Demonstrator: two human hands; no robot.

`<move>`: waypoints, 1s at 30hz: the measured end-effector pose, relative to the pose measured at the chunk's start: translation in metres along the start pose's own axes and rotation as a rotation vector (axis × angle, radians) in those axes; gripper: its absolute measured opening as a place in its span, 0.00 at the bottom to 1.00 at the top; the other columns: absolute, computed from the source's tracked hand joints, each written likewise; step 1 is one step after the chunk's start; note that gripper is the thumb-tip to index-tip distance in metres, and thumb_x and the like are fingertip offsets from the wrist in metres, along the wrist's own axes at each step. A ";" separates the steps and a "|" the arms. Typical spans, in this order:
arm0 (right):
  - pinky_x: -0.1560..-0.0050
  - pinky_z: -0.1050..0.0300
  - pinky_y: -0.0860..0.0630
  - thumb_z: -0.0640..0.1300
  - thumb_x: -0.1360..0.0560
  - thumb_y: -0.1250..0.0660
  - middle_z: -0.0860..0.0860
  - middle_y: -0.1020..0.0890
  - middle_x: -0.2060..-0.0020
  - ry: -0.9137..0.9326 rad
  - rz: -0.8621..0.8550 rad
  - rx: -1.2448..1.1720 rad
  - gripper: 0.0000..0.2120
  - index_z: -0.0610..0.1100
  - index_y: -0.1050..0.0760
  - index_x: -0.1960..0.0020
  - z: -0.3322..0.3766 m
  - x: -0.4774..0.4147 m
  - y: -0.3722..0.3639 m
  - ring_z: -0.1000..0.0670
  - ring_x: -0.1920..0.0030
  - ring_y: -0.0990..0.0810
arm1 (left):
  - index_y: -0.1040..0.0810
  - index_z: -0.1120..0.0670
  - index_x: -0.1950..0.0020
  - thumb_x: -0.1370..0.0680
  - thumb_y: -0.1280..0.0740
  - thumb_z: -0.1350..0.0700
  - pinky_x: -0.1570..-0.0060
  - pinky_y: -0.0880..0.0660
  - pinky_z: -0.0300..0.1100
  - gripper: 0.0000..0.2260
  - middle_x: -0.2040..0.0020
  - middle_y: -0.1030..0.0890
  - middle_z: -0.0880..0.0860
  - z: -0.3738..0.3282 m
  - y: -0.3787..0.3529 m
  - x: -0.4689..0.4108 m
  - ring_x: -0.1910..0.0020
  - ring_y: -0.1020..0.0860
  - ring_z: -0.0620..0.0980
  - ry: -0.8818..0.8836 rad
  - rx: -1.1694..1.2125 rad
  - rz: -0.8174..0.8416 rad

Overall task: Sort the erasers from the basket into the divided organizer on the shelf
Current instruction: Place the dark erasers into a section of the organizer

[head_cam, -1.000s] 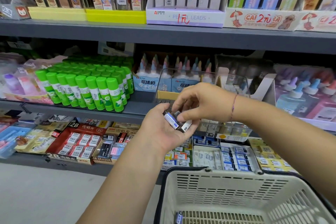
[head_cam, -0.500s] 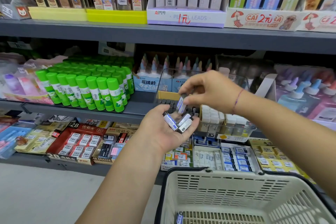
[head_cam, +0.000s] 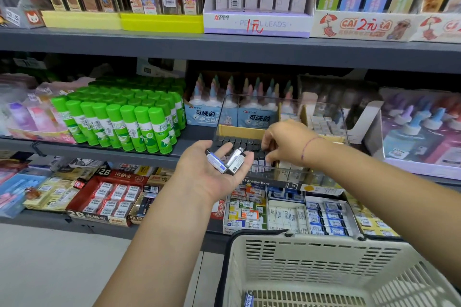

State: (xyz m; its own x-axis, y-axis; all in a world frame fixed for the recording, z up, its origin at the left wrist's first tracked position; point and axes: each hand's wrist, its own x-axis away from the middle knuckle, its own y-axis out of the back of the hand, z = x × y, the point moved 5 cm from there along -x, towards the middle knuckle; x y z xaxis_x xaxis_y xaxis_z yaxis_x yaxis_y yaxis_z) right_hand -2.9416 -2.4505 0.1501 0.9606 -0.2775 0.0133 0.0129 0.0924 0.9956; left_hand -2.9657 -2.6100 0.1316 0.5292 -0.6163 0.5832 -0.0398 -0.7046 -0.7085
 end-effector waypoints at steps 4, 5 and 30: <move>0.45 0.55 0.32 0.49 0.31 0.26 0.58 0.25 0.63 0.027 -0.025 0.058 0.06 0.52 0.23 0.60 0.003 0.000 -0.002 0.54 0.58 0.27 | 0.25 0.68 0.47 0.18 0.41 0.52 0.55 0.23 0.54 0.18 0.49 0.26 0.69 0.001 0.002 -0.004 0.54 0.25 0.65 0.019 -0.002 -0.001; 0.45 0.55 0.34 0.49 0.31 0.26 0.58 0.26 0.64 0.027 -0.023 0.063 0.07 0.52 0.24 0.61 0.003 -0.001 -0.002 0.55 0.58 0.28 | 0.24 0.68 0.46 0.19 0.41 0.52 0.56 0.23 0.54 0.18 0.48 0.27 0.69 0.001 0.002 -0.005 0.54 0.25 0.65 0.023 0.003 0.000; 0.51 0.59 0.30 0.51 0.31 0.25 0.56 0.20 0.58 0.022 0.039 -0.117 0.06 0.50 0.20 0.59 0.002 0.002 -0.003 0.54 0.55 0.23 | 0.24 0.68 0.48 0.19 0.40 0.52 0.52 0.23 0.54 0.17 0.51 0.25 0.67 0.002 0.001 0.000 0.55 0.24 0.64 0.023 0.018 0.001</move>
State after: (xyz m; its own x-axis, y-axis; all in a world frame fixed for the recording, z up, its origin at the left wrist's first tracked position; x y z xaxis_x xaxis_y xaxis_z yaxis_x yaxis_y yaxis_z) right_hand -2.9401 -2.4536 0.1477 0.9668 -0.2507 0.0489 0.0062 0.2144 0.9767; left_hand -2.9645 -2.6100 0.1301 0.5099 -0.6246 0.5915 -0.0243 -0.6978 -0.7159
